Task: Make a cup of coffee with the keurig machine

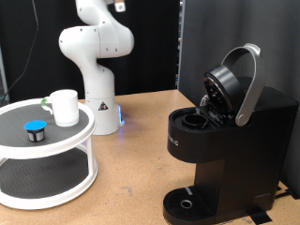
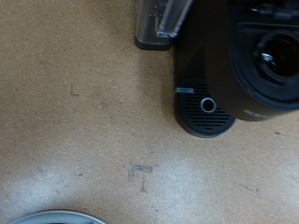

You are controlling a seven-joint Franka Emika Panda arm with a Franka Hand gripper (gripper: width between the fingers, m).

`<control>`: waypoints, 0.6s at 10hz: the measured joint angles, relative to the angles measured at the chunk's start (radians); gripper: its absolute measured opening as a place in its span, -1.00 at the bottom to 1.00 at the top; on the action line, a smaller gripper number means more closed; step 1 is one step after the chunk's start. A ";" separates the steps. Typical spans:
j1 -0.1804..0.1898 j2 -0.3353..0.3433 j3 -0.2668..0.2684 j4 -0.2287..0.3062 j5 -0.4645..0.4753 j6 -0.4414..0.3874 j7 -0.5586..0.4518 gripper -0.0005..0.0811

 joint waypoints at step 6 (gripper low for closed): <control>-0.084 0.028 -0.136 0.013 -0.219 -0.048 -0.157 0.99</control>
